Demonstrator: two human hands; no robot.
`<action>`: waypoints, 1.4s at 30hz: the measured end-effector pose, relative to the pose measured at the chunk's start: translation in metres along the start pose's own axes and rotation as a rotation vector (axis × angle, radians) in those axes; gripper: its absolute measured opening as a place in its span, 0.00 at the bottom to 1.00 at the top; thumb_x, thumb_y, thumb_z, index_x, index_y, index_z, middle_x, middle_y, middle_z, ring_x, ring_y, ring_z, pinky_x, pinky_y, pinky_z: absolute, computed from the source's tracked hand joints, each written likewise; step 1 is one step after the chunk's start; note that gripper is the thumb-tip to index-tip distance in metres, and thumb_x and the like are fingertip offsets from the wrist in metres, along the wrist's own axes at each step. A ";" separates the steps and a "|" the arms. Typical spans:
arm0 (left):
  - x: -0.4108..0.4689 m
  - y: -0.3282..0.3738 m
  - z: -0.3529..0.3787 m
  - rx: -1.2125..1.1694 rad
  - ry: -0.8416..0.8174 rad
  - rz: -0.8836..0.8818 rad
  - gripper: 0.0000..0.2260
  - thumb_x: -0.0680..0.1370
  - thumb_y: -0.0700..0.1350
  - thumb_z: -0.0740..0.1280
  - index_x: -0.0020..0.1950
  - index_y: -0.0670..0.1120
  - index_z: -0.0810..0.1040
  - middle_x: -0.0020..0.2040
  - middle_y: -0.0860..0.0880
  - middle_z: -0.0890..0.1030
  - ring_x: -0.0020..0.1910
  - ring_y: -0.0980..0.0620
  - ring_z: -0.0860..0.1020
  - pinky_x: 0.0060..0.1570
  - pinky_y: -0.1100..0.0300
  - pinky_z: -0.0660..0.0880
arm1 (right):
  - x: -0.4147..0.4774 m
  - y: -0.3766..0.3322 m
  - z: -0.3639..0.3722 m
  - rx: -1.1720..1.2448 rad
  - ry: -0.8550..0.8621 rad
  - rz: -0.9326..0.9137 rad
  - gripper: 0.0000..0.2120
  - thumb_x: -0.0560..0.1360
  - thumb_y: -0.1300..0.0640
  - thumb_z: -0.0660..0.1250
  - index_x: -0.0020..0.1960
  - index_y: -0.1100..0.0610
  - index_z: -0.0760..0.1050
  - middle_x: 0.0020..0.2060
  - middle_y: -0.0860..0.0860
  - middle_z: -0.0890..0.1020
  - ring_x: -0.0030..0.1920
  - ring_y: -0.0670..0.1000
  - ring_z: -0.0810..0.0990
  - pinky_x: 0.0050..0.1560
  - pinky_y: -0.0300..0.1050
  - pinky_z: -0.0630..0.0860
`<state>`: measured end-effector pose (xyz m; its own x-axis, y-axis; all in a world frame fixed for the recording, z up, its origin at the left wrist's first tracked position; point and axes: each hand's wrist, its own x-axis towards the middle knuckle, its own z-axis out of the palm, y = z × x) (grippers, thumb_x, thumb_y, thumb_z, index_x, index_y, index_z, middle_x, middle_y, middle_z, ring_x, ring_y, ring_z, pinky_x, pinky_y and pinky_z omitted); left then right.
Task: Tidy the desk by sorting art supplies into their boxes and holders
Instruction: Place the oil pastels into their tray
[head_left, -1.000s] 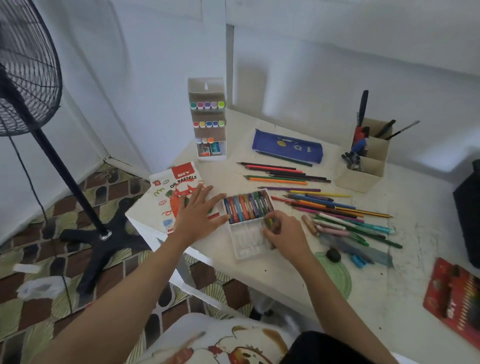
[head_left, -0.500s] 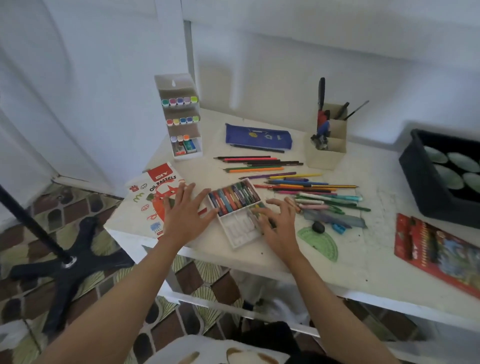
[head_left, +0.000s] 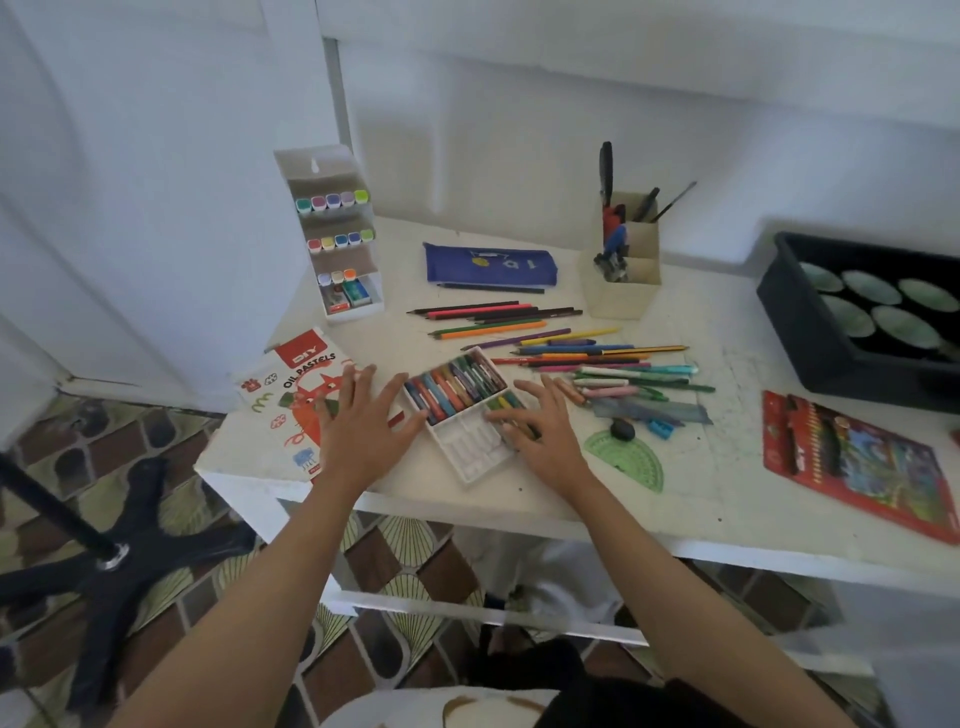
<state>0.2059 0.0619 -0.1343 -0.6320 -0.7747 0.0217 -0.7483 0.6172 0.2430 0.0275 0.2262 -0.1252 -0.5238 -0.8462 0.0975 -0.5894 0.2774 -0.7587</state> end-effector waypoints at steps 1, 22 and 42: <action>0.001 0.000 0.000 -0.003 -0.001 -0.003 0.34 0.72 0.71 0.43 0.75 0.60 0.57 0.78 0.49 0.54 0.77 0.47 0.45 0.71 0.38 0.42 | 0.001 0.000 0.000 0.005 -0.006 0.003 0.10 0.76 0.58 0.66 0.53 0.47 0.82 0.69 0.50 0.67 0.75 0.53 0.49 0.72 0.51 0.47; 0.002 0.001 0.001 0.070 -0.009 0.000 0.35 0.71 0.70 0.39 0.76 0.60 0.51 0.78 0.49 0.51 0.77 0.46 0.43 0.71 0.38 0.42 | 0.004 -0.007 -0.007 0.137 0.094 0.077 0.10 0.74 0.58 0.68 0.51 0.45 0.81 0.62 0.51 0.74 0.68 0.52 0.65 0.68 0.51 0.61; 0.002 0.000 0.004 0.089 0.011 0.001 0.35 0.71 0.71 0.38 0.76 0.61 0.50 0.78 0.49 0.52 0.77 0.46 0.44 0.71 0.38 0.44 | 0.038 0.008 -0.043 -0.296 0.307 0.069 0.12 0.75 0.60 0.67 0.58 0.53 0.78 0.50 0.49 0.82 0.55 0.51 0.76 0.54 0.46 0.71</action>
<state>0.2043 0.0609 -0.1382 -0.6307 -0.7753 0.0331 -0.7630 0.6274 0.1554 -0.0234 0.2161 -0.0994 -0.7008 -0.6586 0.2742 -0.6739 0.4850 -0.5574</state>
